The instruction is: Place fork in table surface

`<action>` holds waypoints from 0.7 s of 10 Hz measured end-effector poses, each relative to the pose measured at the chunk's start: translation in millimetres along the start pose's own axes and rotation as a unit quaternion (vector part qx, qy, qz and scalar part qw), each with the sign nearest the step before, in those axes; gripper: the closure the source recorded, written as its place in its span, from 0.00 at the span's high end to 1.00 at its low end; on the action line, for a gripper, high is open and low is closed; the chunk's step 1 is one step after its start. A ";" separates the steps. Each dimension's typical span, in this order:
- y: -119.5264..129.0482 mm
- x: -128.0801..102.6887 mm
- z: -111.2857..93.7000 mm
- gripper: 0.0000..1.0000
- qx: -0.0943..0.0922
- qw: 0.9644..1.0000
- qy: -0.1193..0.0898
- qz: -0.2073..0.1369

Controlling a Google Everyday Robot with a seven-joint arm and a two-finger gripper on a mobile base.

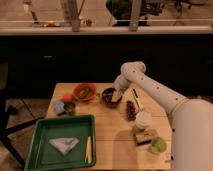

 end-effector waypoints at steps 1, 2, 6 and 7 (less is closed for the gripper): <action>0.1 0.4 1.3 0.70 -0.002 1.000 0.000 0.001; 0.0 0.6 2.9 0.70 -0.004 1.000 -0.001 0.001; 0.0 2.5 6.0 0.54 -0.010 1.000 -0.002 0.003; -0.2 2.5 6.2 0.50 -0.010 1.000 -0.002 0.003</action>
